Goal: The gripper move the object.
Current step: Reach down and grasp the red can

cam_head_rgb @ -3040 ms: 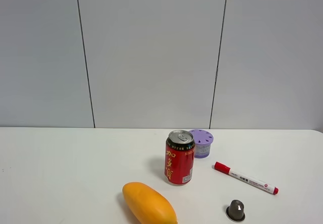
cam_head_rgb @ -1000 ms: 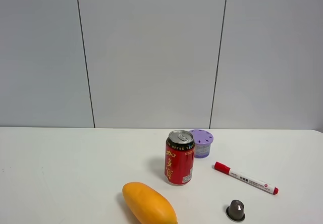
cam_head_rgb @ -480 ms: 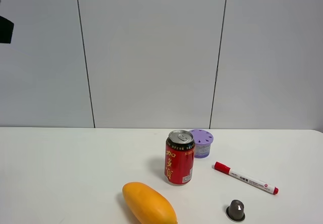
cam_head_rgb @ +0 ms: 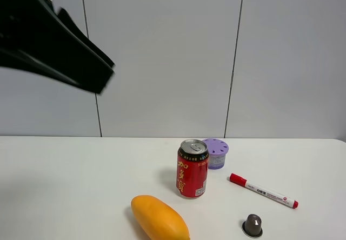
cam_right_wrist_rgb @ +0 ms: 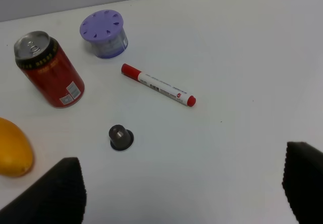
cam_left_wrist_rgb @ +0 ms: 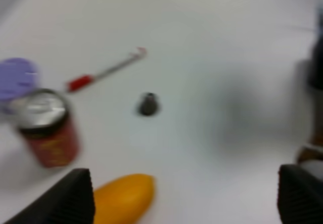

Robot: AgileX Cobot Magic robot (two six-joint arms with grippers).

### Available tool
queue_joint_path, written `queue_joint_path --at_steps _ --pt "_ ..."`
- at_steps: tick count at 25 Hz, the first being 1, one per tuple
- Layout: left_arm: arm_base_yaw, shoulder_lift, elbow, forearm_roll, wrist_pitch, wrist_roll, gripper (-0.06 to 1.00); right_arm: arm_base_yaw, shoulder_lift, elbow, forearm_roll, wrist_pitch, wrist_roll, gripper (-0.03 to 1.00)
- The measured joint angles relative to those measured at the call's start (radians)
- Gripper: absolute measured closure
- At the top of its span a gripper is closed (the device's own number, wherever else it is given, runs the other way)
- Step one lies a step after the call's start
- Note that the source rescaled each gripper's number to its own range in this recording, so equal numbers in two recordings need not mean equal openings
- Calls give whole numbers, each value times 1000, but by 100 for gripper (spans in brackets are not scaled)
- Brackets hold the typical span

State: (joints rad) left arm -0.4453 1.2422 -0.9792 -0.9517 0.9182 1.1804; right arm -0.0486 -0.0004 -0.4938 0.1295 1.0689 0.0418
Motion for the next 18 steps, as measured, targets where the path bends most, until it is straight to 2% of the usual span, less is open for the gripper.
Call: queue_joint_path --at_steps 4,7,9,12,14,17,18 --pt "-129 110 -2 22 -54 4 53 0 0 0 0 0 0 -3" --pt "-179 151 -6 123 -174 -39 53 0 0 0 0 0 0 -3" --pt "-194 173 -6 218 -266 -146 53 0 0 0 0 0 0 -3" --pt "-202 214 -6 400 -447 -473 53 0 0 0 0 0 0 -3" --pt "-202 238 -6 534 -566 -760 52 0 0 0 0 0 0 -3" --pt "-203 260 -4 761 -627 -1116 37 0 0 0 0 0 0 -3" --pt "-208 264 7 827 -640 -1180 32 0 0 0 0 0 0 -3"
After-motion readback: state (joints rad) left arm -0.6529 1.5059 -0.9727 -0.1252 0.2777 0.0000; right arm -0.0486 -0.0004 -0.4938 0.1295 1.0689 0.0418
